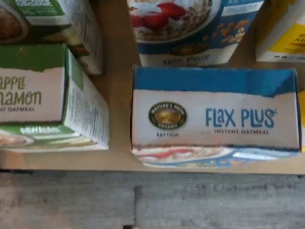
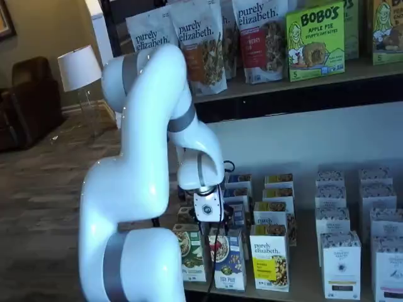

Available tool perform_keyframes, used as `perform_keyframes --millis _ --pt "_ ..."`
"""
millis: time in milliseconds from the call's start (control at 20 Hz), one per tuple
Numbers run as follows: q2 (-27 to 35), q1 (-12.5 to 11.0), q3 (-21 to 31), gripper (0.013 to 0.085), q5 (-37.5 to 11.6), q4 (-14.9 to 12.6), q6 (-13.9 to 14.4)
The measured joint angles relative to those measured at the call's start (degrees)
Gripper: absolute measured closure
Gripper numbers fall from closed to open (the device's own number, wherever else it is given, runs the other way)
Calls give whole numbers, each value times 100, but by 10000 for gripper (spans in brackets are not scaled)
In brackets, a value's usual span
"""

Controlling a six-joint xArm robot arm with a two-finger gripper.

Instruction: Pick up the blue and white box that is on the bottom shelf, the second box from the left

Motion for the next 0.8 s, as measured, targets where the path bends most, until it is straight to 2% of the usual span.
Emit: perform_keyframes --millis 250,550,700,800 --pt "343 -17 -434 130 108 -180 156" --pt "607 -96 -881 130 212 -681 555" --pt "676 -127 -1046 130 277 -676 514" --pt "708 -132 -1128 130 331 -553 390"
